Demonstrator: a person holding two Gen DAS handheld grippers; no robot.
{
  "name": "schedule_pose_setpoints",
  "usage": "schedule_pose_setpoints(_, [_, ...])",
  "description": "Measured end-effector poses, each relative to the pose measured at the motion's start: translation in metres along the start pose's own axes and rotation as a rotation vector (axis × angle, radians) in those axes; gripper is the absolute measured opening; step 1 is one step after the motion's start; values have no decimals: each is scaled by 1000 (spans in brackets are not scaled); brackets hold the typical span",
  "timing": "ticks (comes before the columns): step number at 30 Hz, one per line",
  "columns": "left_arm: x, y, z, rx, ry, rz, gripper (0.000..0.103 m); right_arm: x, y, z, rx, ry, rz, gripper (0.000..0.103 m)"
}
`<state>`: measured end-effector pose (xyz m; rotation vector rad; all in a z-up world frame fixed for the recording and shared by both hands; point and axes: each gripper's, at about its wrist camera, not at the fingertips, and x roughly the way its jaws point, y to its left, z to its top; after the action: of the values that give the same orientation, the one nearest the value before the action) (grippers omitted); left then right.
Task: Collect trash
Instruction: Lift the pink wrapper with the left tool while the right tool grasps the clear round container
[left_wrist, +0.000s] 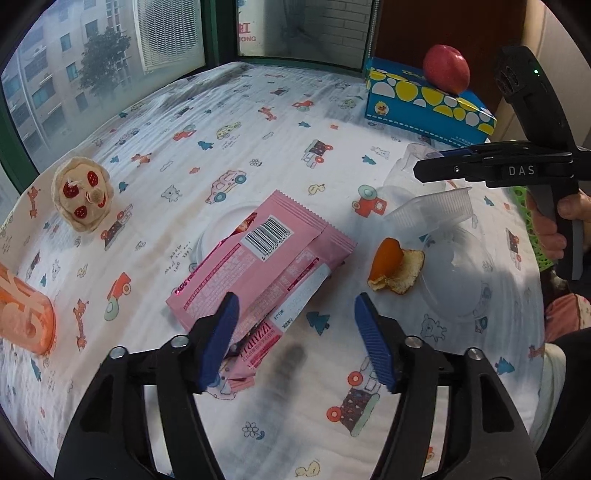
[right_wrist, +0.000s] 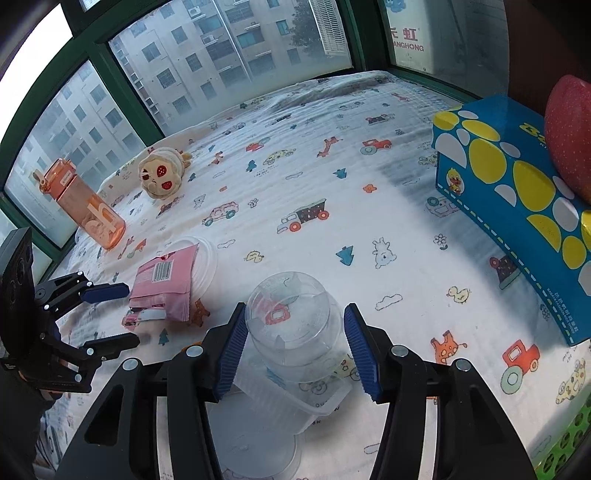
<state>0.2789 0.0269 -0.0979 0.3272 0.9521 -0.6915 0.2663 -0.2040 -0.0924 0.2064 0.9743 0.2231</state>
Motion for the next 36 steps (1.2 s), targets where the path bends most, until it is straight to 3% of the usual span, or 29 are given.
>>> schedule_pose_setpoints(3, [0, 1, 10, 41, -7, 9, 82, -6, -1, 1, 0, -10, 4, 52])
schedule_pose_setpoints(6, [10, 1, 19, 98, 16, 38, 94, -11, -2, 1, 1, -18, 9, 52])
schedule_pose_setpoints(12, [40, -2, 24, 200, 103, 83, 95, -25, -7, 2, 9, -42, 15, 52])
schedule_pose_setpoints(20, [50, 7, 24, 163, 124, 69, 93, -30, -11, -1, 21, -47, 23, 52])
schedule_pose_setpoints(27, [44, 15, 20, 115, 134, 92, 65, -38, -11, -6, 34, -58, 33, 51])
schedule_pose_setpoints(36, [18, 12, 13, 11, 86, 101, 42, -67, -10, -16, 42, -101, 56, 51])
